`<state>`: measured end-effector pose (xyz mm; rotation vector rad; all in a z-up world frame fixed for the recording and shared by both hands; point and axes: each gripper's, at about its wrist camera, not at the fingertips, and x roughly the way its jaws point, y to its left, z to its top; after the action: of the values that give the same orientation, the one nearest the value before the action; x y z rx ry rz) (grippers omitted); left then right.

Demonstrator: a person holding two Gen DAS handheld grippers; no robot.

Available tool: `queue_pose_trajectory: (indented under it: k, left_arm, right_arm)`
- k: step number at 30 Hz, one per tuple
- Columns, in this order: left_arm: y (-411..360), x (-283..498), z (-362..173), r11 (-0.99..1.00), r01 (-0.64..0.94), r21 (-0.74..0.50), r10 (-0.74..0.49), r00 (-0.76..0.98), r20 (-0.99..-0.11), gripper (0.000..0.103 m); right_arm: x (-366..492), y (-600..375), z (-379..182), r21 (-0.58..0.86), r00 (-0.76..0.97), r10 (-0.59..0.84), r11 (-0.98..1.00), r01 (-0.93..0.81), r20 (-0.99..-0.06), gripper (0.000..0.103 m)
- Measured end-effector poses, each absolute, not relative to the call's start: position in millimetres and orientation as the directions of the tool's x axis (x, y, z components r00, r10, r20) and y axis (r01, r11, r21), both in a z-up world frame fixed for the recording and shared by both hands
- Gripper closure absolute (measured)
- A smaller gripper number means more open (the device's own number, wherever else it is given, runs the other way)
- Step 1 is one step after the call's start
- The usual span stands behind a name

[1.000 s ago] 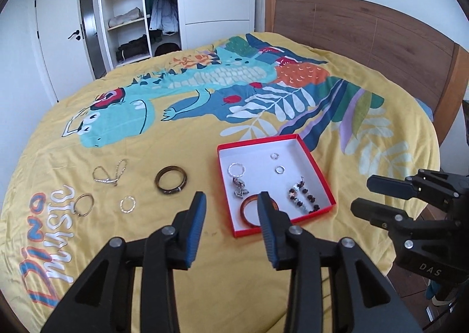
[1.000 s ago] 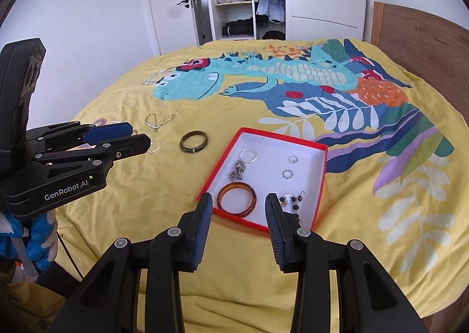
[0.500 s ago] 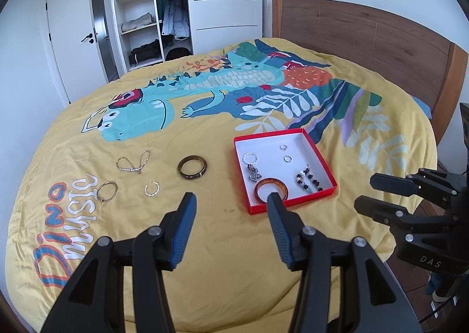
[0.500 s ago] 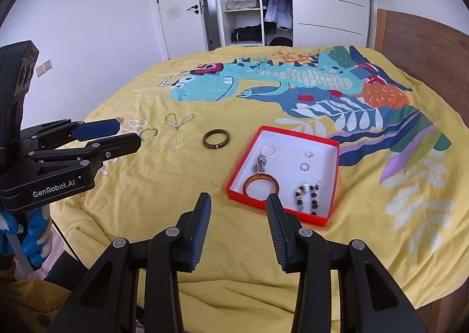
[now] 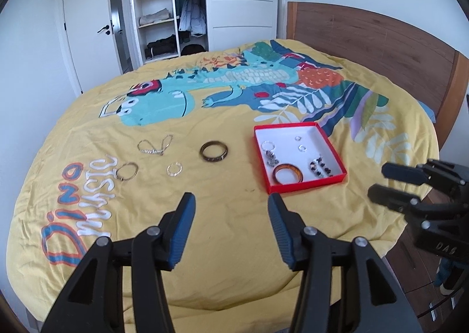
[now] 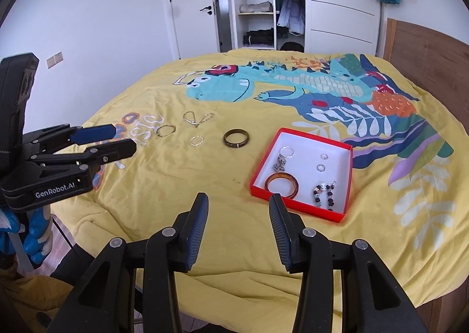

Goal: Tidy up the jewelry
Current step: 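Withdraw both tools from the box toward the remaining jewelry, then grasp the small silver hoop with the left tool while the right tool grasps the tortoiseshell bangle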

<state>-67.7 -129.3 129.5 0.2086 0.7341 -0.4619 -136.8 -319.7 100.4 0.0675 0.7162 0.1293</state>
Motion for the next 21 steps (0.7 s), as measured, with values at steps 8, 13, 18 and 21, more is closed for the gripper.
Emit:
queue_pose_trajectory:
  k: [8,13,18,21]
  left_arm:
    - [-72.6,-63.0,83.0,0.927,0.375,0.016,-0.247,0.641,-0.726,0.054]
    - [-36.4,-43.0,52.3,0.952,0.3,-0.052,-0.23,0.597,-0.769,0.054]
    - [-23.6,-16.5,32.9,0.964,0.251,-0.082,-0.215,0.567,-0.795,0.054]
    - [-21.6,4.2,24.5,0.965,0.246,-0.095,-0.221,0.559,-0.799,0.054]
  right_arm:
    - [-130.9,-299.5,92.9,0.108,0.726,0.165,0.986,-0.125,-0.668,0.057]
    - [-112.0,-294.3,75.5,0.134,0.693,0.193,0.981,-0.14,-0.695,0.057]
    - [-81.9,-288.4,55.6,0.16,0.654,0.223,0.975,-0.155,-0.723,0.057]
    - [-59.5,-282.9,44.2,0.172,0.629,0.241,0.97,-0.169,-0.739,0.057]
